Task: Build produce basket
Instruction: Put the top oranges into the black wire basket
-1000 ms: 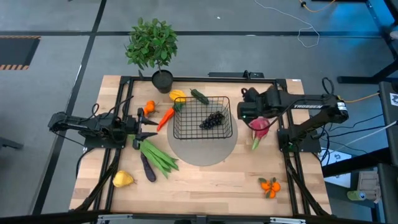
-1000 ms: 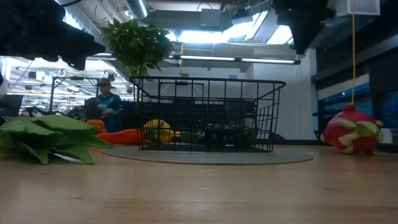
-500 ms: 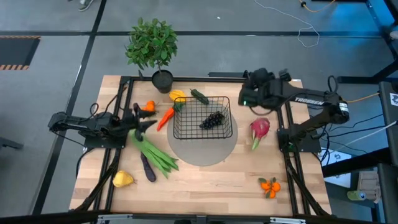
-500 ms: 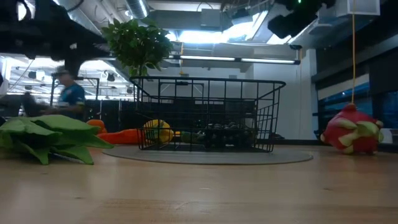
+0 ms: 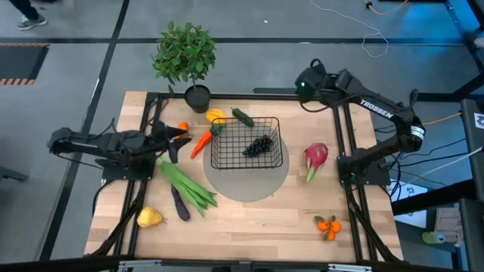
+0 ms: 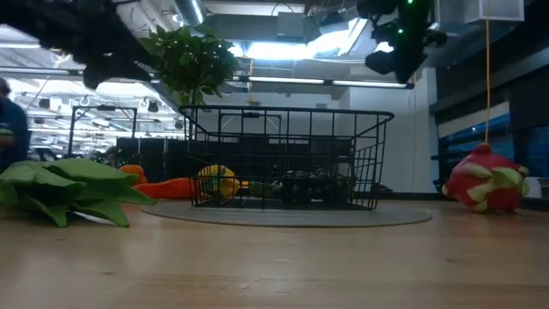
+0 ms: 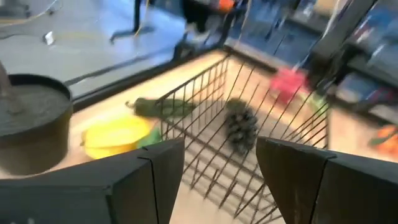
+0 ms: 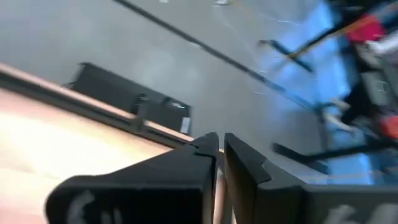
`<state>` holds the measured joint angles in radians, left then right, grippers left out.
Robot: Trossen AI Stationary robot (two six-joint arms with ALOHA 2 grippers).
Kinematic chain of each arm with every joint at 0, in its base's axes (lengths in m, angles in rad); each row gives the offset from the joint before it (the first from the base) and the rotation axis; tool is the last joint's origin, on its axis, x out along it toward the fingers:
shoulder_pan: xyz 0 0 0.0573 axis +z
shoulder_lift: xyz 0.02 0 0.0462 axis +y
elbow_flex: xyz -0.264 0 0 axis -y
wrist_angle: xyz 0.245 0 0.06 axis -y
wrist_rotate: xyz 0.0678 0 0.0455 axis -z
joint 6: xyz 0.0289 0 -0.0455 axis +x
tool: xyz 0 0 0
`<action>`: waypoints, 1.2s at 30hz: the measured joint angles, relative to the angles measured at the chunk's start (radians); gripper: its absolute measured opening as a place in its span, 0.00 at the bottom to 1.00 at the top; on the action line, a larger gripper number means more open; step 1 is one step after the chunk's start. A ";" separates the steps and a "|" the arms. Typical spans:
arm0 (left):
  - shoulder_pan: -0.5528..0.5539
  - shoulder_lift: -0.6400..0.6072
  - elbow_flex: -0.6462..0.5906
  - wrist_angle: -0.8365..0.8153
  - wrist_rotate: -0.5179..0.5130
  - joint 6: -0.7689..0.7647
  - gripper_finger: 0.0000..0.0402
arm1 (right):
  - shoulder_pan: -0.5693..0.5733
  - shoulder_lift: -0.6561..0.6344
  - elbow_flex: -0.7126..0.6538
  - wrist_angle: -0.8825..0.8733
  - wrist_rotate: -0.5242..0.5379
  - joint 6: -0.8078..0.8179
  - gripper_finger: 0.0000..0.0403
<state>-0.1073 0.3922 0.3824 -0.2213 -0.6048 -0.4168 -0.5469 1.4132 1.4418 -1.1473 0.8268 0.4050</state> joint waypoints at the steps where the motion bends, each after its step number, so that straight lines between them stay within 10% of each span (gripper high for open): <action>1: 0.007 0.051 0.036 -0.042 -0.002 0.000 0.47 | -0.004 0.000 0.000 0.030 -0.036 -0.032 0.07; 10: 0.203 0.493 0.271 -0.566 -0.003 -0.279 0.47 | -0.008 0.000 0.000 0.108 -0.176 -0.127 0.07; 17: 0.404 0.720 0.278 -0.608 0.074 -0.289 0.47 | -0.008 0.000 0.000 0.104 -0.178 -0.128 0.07; 36: 0.472 0.765 0.278 -0.597 0.098 -0.101 0.47 | -0.008 0.000 0.000 0.076 -0.237 -0.129 0.07</action>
<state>0.3645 1.1576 0.6605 -0.8187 -0.5064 -0.5174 -0.5545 1.4132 1.4418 -1.0714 0.5896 0.2756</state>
